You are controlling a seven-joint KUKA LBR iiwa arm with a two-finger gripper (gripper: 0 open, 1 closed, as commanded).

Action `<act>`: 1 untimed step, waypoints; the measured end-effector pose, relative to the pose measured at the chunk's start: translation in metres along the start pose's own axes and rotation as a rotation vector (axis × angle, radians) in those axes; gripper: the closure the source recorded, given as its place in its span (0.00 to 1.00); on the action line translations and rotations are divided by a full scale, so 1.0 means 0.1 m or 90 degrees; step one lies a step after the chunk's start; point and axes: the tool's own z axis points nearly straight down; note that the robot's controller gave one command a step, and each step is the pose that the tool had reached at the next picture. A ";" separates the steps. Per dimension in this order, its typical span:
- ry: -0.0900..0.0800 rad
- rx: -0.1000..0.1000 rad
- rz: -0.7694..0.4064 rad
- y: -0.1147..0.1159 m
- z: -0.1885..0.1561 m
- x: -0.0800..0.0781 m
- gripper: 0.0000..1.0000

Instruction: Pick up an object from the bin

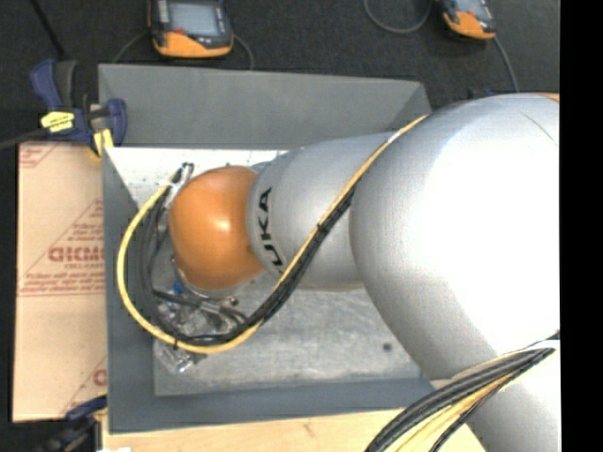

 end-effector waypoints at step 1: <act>-0.013 0.001 -0.004 0.06 -0.88 0.19 1.00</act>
Offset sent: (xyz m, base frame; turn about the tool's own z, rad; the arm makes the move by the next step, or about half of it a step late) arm -0.0215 -0.0027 0.0834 -0.0139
